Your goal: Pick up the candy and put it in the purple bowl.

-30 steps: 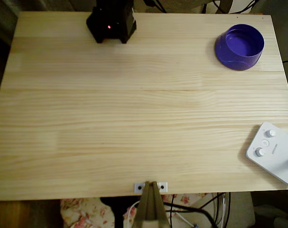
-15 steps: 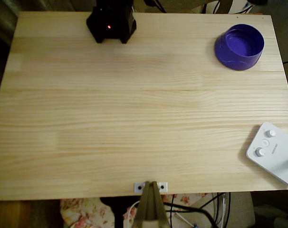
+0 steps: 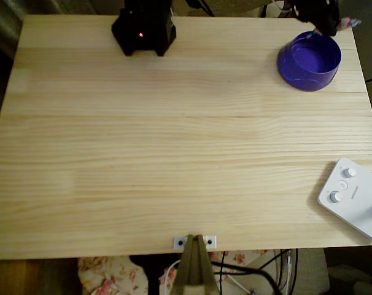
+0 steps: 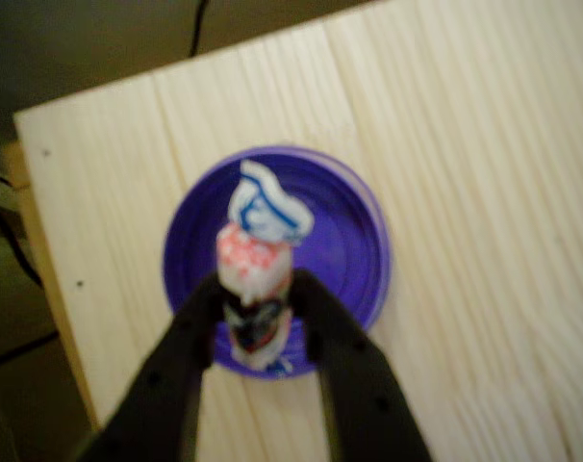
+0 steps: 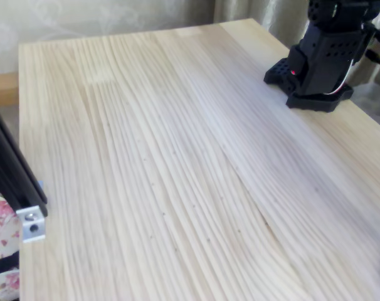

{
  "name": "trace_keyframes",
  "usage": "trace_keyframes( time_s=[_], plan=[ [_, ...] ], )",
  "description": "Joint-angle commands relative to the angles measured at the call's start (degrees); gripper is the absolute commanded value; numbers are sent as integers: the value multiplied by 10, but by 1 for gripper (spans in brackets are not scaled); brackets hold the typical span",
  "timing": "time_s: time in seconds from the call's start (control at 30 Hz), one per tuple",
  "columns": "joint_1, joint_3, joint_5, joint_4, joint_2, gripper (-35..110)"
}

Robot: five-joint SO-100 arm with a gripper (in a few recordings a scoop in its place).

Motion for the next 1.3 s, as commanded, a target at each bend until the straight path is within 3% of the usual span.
trace_keyframes(
  time_s=[0.0, 0.43, 0.73, 1.1, 1.23, 1.27],
  plan=[
    [4, -64, 13, -6, 9, -1],
    [9, -65, 27, 35, 27, 5],
    [13, -57, 31, 54, 53, 24],
    [26, -66, 22, 73, 81, 24],
    [36, -79, 16, 92, 92, -1],
    [39, -79, 15, 95, 96, -1]
  ],
)
